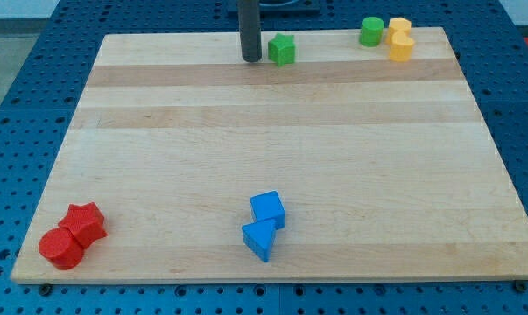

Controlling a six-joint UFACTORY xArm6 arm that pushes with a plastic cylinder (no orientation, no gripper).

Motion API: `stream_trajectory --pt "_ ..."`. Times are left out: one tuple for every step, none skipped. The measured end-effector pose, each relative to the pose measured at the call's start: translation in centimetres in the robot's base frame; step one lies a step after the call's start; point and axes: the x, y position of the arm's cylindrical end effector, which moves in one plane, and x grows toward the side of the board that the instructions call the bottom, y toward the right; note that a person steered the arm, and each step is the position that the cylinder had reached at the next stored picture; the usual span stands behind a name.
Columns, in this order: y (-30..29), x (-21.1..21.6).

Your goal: Push the green star towards the yellow heart

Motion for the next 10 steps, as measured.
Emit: stream_trajectory --pt "1.8 -0.4" --pt "2.8 -1.0" --pt "1.3 -1.5" --pt "1.2 -1.6" --pt "1.6 -1.6" --pt "2.6 -1.6" --pt "3.5 -1.7" --pt "3.5 -2.4" --pt "3.2 -2.9" --pt "3.3 -2.9"
